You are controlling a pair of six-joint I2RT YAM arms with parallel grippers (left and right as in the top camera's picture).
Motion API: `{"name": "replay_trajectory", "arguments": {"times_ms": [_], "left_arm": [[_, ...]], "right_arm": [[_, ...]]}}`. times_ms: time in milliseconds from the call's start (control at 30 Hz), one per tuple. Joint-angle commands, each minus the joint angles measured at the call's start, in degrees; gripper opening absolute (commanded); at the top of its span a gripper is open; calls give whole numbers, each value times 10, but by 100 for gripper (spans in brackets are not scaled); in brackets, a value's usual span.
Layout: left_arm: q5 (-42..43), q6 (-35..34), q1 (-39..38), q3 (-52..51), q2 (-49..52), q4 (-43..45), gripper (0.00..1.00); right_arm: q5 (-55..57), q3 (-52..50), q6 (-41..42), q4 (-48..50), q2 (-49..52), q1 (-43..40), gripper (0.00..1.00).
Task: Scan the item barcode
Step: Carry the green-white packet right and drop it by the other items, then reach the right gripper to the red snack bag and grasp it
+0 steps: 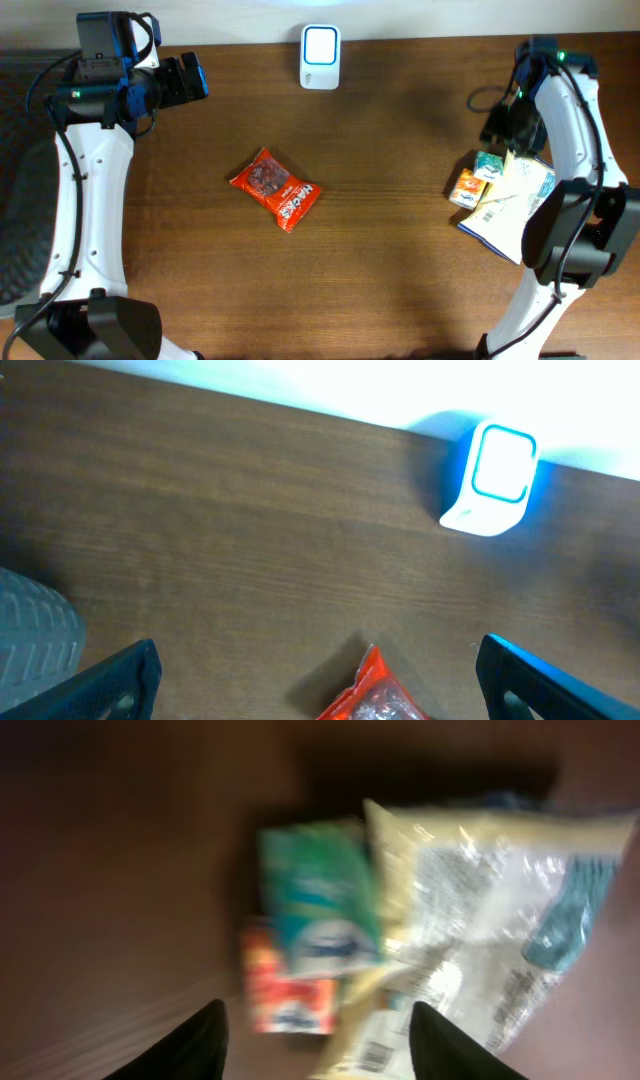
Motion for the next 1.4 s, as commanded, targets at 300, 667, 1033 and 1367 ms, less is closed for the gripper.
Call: {"name": "replay_trajectory", "arguments": {"times_ms": [300, 667, 1033, 1367], "left_arm": [[-2, 10, -1, 1, 3, 1, 99], [-2, 10, -1, 1, 3, 1, 99], [-2, 9, -1, 1, 3, 1, 99], [-2, 10, -1, 1, 3, 1, 99]], "right_arm": [[-221, 68, -96, 85, 46, 256, 66], [-195, 68, -279, 167, 143, 445, 77], [17, 68, -350, 208, 167, 532, 74], [19, 68, -361, 215, 175, 563, 61]]}}
